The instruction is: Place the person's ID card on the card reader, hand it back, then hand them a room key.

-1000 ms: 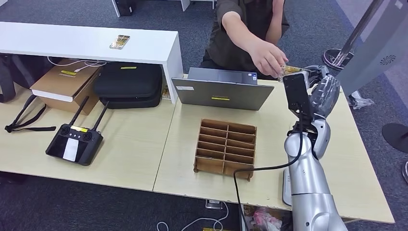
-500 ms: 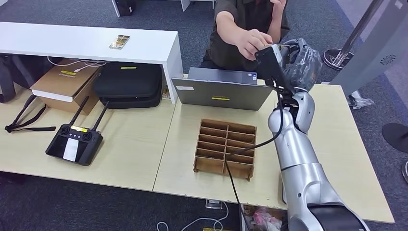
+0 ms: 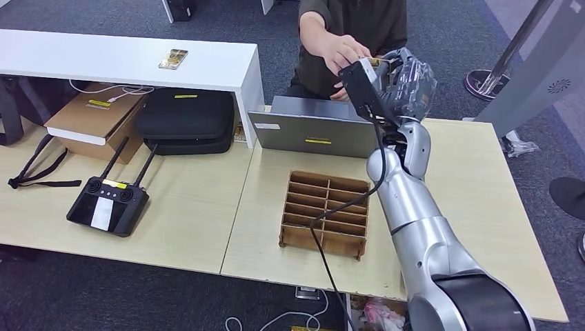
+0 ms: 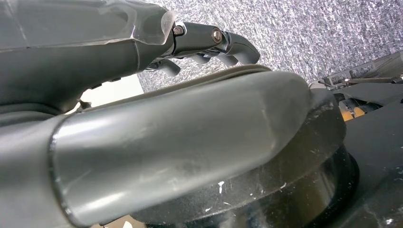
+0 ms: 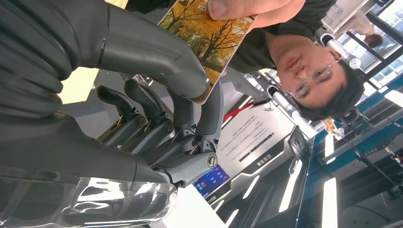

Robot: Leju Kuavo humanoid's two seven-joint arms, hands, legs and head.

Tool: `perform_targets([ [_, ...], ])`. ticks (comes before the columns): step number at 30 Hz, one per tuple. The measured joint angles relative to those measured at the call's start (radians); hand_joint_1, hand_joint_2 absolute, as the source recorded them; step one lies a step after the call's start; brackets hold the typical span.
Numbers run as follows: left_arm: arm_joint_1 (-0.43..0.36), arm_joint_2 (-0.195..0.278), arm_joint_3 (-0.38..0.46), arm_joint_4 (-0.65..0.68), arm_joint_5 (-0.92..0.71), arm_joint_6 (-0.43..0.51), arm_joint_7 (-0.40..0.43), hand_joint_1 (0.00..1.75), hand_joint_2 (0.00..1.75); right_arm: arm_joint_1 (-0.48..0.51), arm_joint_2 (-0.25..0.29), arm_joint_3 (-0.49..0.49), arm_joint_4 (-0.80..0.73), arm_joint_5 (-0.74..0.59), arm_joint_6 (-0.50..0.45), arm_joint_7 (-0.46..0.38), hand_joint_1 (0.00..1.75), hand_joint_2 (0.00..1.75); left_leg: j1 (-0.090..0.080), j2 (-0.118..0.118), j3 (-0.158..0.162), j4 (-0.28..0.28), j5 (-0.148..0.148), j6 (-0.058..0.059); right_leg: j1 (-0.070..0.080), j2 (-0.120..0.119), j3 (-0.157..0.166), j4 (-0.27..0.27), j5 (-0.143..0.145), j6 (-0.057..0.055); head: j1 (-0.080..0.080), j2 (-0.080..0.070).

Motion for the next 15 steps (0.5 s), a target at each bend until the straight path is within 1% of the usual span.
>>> perform_targets([
  [3,0.0,0.0,0.0,0.0,0.0,0.0,0.0,0.0,0.0,-0.007,0.003,0.0,0.017,-0.007,-0.005,-0.001,0.0,1.75,0.0,0.0,0.0,0.0,0.0,0.0,0.0,0.0,0.0,0.0,0.0,0.0,0.0,0.0],
  [15,0.0,0.002,0.0,0.0,0.009,0.0,0.002,0.0,0.0,-0.008,0.005,0.0,0.027,-0.02,-0.011,0.0,0.0,1.75,0.0,0.0,0.001,0.0,0.0,0.0,0.0,0.0,0.0,0.0,0.0,0.0,0.0,0.0],
])
